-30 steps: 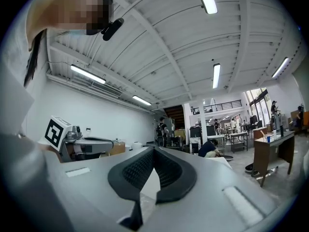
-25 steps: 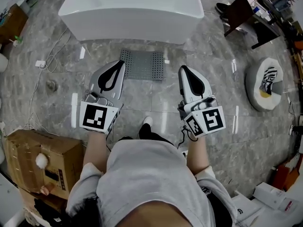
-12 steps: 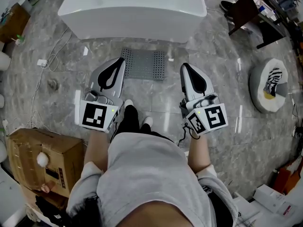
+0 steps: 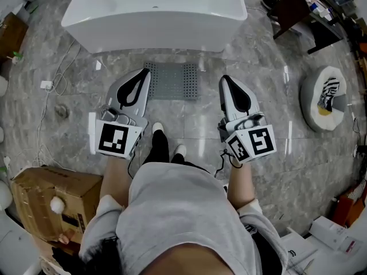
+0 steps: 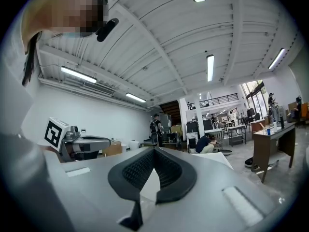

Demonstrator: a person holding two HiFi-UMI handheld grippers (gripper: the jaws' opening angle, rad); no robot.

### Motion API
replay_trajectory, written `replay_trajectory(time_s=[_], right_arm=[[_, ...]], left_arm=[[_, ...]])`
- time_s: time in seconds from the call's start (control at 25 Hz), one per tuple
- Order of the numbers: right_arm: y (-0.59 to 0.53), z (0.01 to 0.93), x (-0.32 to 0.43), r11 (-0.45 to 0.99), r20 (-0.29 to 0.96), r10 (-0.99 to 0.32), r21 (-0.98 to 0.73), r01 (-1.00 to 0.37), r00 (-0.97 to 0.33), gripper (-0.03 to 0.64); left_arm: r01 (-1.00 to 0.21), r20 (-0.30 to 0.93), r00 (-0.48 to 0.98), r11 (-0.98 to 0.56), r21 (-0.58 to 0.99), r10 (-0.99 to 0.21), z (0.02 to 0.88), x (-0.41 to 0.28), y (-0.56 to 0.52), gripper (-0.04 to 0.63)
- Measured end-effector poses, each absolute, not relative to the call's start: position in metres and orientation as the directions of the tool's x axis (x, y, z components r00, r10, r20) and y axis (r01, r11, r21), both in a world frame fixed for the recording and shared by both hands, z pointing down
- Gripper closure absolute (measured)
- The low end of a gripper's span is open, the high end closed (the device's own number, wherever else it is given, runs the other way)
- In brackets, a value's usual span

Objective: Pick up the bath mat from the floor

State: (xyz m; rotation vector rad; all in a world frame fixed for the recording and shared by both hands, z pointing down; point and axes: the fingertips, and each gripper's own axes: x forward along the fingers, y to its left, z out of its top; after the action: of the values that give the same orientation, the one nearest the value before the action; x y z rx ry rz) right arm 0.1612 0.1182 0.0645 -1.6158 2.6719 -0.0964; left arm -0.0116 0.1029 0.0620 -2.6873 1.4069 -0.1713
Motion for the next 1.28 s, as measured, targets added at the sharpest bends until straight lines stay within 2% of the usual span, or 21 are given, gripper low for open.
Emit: replay_trajectory(time_s=[0.44, 0.92, 1.28], right_arm=[[0.048, 0.063, 0.128, 0.401, 0.019, -0.915, -0.063, -0.914, -0.403, 0.617], [-0.004, 0.075, 0.105, 0.342, 0.046, -0.937, -0.074, -0.937, -0.345, 0.617], [-0.032, 0.089, 0.119, 0.344, 0.069, -0.934, -0.092, -0.934, -0.351, 0.617]], left_arm=[[-0.777, 0.015, 0.613, -0.607, -0.167, -0.790, 0.058, -0.047, 0.017, 0.594], [-0.740, 0.084, 0.653, -0.658, -0.137, -0.752, 0.082, -0.071, -0.045, 0.594], [-0.751, 0.113, 0.640, -0.650, -0.120, -0.760, 0.097, -0.064, -0.073, 0.594]])
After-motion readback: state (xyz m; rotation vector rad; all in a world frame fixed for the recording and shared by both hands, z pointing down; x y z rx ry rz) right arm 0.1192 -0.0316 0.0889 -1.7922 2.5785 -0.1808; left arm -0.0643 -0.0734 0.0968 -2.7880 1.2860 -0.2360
